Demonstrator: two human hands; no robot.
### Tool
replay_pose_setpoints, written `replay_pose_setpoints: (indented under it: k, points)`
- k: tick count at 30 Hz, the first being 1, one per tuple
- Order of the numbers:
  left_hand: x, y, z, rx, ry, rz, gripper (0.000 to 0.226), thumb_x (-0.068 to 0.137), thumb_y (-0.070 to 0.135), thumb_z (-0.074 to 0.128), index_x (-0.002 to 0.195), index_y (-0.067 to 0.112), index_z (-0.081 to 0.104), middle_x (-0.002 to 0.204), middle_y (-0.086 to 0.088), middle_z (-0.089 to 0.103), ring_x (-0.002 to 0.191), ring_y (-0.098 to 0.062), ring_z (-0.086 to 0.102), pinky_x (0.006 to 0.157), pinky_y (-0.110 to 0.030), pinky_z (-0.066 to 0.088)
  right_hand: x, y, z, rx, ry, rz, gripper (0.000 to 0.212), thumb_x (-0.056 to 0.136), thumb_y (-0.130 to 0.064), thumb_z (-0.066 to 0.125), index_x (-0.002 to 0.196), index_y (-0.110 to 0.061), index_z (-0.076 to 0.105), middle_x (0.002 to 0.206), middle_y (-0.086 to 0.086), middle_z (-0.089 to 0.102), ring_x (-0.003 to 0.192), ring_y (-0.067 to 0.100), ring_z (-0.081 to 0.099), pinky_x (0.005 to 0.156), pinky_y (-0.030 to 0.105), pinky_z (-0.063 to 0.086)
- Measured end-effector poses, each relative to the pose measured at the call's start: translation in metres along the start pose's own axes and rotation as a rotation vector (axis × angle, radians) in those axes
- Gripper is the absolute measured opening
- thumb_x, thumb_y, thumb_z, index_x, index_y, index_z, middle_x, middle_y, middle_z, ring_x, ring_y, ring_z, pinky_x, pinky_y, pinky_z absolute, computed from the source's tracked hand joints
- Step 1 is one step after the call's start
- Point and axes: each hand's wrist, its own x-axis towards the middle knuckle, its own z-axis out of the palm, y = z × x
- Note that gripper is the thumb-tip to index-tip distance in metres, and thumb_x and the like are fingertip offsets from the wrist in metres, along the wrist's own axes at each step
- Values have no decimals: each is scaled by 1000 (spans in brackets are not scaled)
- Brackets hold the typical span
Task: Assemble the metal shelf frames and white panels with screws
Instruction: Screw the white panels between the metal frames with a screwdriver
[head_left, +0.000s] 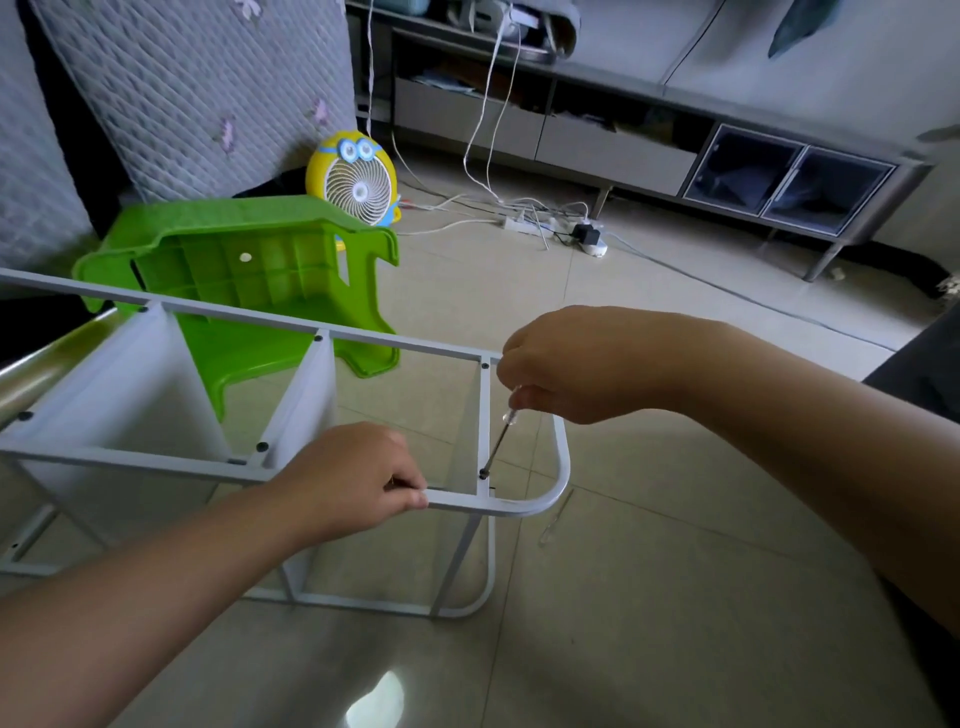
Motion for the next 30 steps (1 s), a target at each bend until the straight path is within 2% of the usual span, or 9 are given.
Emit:
replay_pose_setpoints:
  k: [6,11,13,16,18,20,22,25,30]
  points:
    - [0,-5,5,-67,50,17,42,77,55,49,96,28,74,68,18,44,67,2,41,58,-9,28,13,-11,-12,18,-57,169,40,99,-27,36,61,-14,33,63,-3,35,54,8,31,58,26,33]
    - [-1,-7,7,-158,125,17,72,53,69,29,86,25,76,66,15,49,63,6,42,61,-16,34,33,-15,-9,147,-109,306,34,91,-8,37,57,-10,37,60,0,39,53,11,35,50,21,30]
    - [0,-6,8,-155,124,12,68,56,68,34,87,25,76,65,16,47,62,7,41,59,-13,32,35,-21,-10,168,-71,307,32,93,-9,35,61,-8,37,65,-1,38,57,14,37,58,25,37]
    - [0,-3,5,-116,84,-6,60,61,62,39,92,25,75,66,17,45,63,4,41,58,-8,27,25,-26,-11,257,-21,265,11,96,-13,34,96,-5,41,72,-1,40,53,12,42,46,20,40]
    - [-1,-3,3,-94,74,-14,52,66,55,41,95,26,74,68,16,45,65,2,41,58,-8,26,12,-23,-12,290,-56,223,13,95,-12,35,106,-5,39,71,2,42,55,17,53,47,24,42]
    - [-1,-2,1,-96,68,-16,40,76,53,50,96,27,74,69,16,45,66,2,41,57,-9,27,5,-16,-8,220,-77,183,5,94,-8,39,90,-10,38,71,2,43,62,17,51,50,25,38]
    - [-2,-2,0,-88,60,-19,26,84,43,59,98,27,73,69,16,44,70,0,42,58,-9,27,1,-11,-5,117,-56,169,13,94,-9,42,82,-12,39,70,-1,41,61,12,42,53,22,34]
    - [-2,-3,2,-134,95,-13,39,74,50,52,93,25,75,68,17,46,69,1,43,56,-8,27,2,-6,-3,45,3,131,13,97,-19,41,91,-12,50,66,-5,35,69,17,46,62,26,38]
    - [-3,-4,7,-147,114,11,49,66,52,43,92,25,75,67,18,45,65,5,39,56,-8,25,5,-5,-2,60,3,121,35,100,-32,30,69,-17,36,63,-7,32,73,18,39,69,27,31]
